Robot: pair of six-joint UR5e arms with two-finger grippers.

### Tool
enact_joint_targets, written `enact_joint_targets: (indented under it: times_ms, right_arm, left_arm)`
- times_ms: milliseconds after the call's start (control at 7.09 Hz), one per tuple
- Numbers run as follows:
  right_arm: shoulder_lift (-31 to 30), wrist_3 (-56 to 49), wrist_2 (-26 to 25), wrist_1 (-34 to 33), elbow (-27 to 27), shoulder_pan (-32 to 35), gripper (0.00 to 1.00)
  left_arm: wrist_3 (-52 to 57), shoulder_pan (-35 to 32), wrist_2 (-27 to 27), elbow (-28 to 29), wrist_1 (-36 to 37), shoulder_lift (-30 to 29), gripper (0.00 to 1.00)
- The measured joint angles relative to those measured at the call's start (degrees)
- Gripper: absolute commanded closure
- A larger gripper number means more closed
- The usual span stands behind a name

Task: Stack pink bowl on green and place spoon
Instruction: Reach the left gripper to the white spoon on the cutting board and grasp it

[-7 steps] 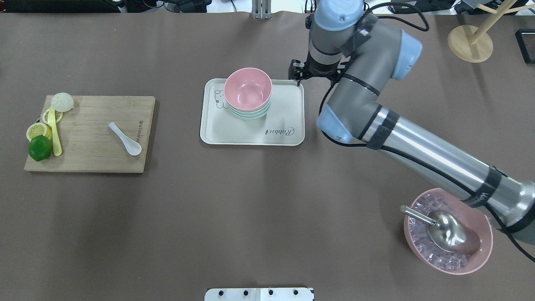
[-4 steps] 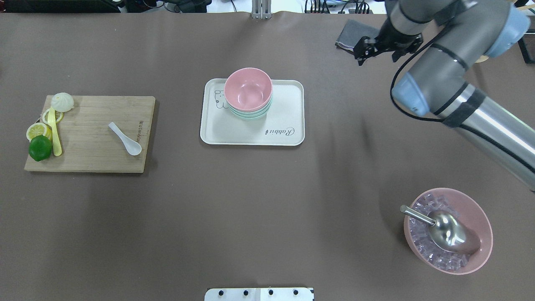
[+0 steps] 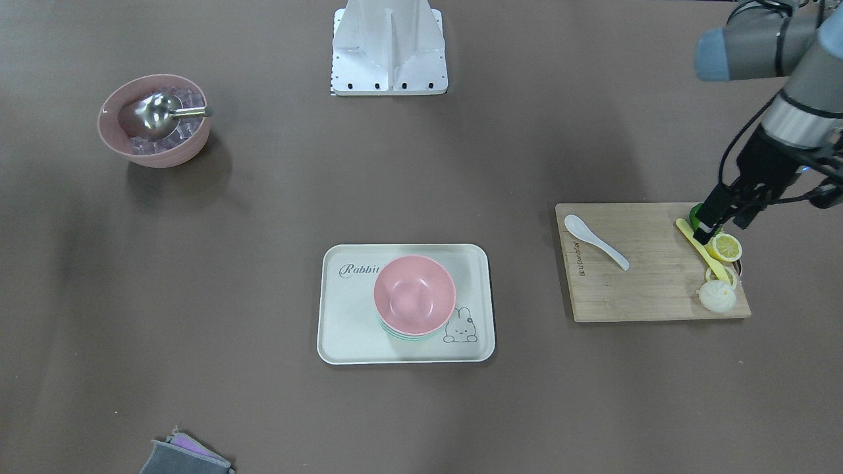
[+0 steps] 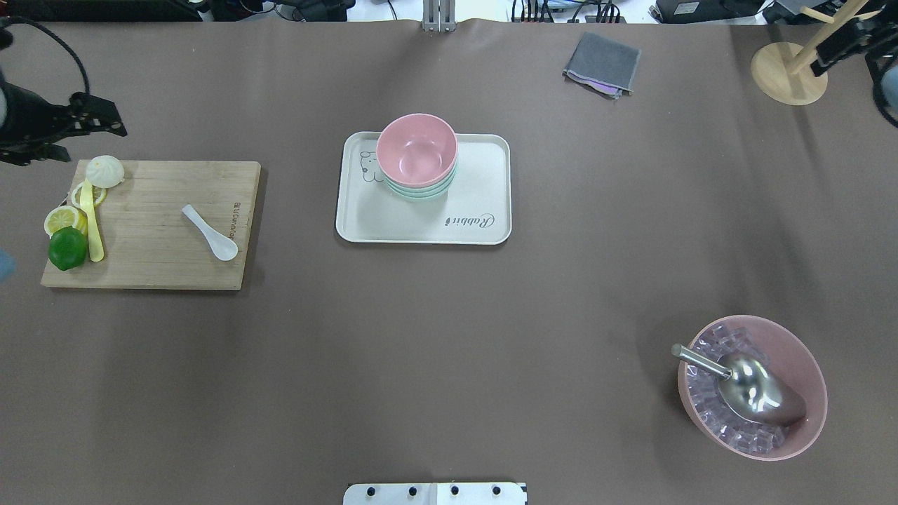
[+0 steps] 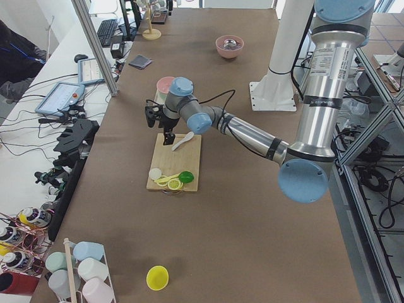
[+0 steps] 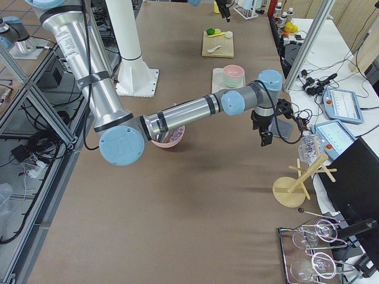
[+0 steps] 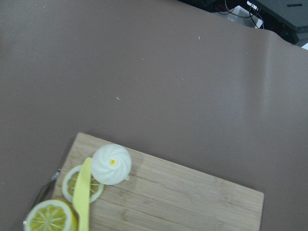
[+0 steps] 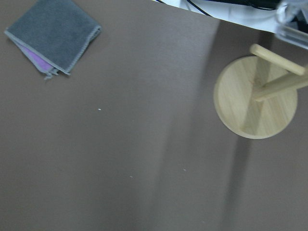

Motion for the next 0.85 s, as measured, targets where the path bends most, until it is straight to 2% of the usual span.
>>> enact_joint_targets:
  times_ms: [282,564,846]
  right_arm:
    - [-5.53,-7.23,1.31,-1.97,-0.10,8.22,0.00]
    - [-12.41,-15.48,1.76,-2.18,-0.42,13.98,0.00]
    - [-17.07,-18.38,1.67,-1.73,0.19,16.73,0.00]
  left_arm:
    - [-7.15,6.85,9.26,1.54,6.66,-4.76,0.03]
    - [-10.66,10.85,14.21,5.11,8.76,-7.42,0.03]
    - [-12.41,14.34,18.51,7.26,9.06,-7.57,0.07]
